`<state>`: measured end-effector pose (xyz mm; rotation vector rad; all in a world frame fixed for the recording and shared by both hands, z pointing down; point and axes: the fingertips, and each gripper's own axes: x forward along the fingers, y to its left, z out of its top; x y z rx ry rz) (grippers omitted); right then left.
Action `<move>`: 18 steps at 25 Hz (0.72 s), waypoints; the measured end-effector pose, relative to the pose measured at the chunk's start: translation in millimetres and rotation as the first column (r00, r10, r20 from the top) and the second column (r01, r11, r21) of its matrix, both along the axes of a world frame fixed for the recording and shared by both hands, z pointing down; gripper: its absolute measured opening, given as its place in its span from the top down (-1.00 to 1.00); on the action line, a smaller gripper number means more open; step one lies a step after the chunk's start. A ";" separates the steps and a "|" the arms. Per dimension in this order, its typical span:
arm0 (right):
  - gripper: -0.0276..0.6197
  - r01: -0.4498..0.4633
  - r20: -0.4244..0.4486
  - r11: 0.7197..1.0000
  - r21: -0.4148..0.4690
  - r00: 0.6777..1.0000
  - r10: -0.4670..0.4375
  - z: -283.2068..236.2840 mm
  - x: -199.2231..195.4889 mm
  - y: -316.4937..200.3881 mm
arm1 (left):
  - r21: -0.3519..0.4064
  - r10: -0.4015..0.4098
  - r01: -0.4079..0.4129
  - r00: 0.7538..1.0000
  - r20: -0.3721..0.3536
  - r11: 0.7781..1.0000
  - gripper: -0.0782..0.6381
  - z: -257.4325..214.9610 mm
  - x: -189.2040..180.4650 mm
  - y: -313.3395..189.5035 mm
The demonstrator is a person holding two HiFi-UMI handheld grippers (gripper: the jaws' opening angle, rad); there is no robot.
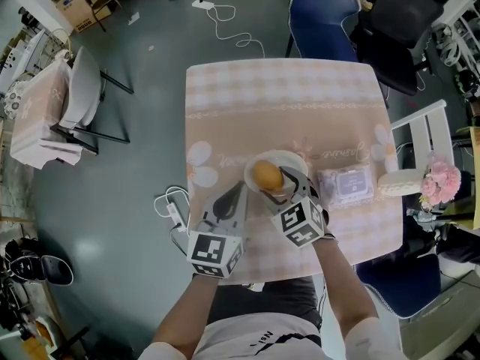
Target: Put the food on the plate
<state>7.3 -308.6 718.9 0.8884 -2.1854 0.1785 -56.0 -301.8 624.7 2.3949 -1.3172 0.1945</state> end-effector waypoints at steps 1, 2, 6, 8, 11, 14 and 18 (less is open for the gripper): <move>0.04 -0.002 0.003 1.000 0.003 1.000 0.002 -1.7 0.3 -0.1 | -0.001 -0.001 0.001 1.000 0.001 1.000 0.76 -0.1 -0.5 0.4; 0.03 -0.006 0.006 1.000 0.005 1.000 0.006 -3.9 1.0 -0.3 | -0.003 -0.002 0.002 1.000 0.002 1.000 0.76 -0.4 -0.9 0.9; 0.02 -0.021 0.015 1.000 0.003 1.000 0.021 -11.8 4.9 0.7 | -0.011 -0.001 0.001 1.000 0.006 1.000 0.76 -3.3 -0.1 4.1; 0.02 -0.031 0.019 1.000 0.003 0.999 0.031 -16.6 7.4 2.0 | -0.013 0.001 -0.001 1.000 0.006 1.000 0.76 -6.1 1.2 6.0; 0.02 -0.066 0.050 0.998 0.019 0.997 0.065 -30.7 12.3 5.0 | -0.015 0.007 -0.007 1.000 0.006 1.000 0.76 -13.4 3.4 9.7; 0.03 -0.129 0.116 0.990 0.048 0.986 0.123 -56.4 18.1 9.6 | -0.018 0.014 -0.014 1.000 0.004 1.000 0.76 -24.1 6.0 14.6; 0.03 -0.205 0.230 0.978 0.039 0.954 0.191 -92.2 23.0 17.7 | -0.017 0.031 -0.031 1.000 0.000 0.999 0.76 -41.4 12.6 21.9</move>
